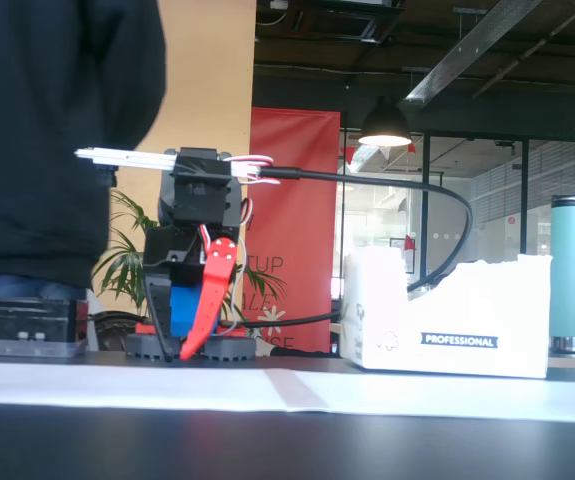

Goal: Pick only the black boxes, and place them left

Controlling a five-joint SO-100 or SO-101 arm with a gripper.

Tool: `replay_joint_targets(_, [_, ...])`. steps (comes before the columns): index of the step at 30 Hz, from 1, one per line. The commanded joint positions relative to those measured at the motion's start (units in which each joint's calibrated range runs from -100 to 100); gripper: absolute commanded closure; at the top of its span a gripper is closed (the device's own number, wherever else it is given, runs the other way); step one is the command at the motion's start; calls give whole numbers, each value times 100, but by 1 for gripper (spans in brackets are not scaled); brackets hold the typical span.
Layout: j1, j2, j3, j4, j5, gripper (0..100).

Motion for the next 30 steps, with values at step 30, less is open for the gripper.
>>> replay_joint_targets(30, [-137, 1541, -3609, 39, 35, 71])
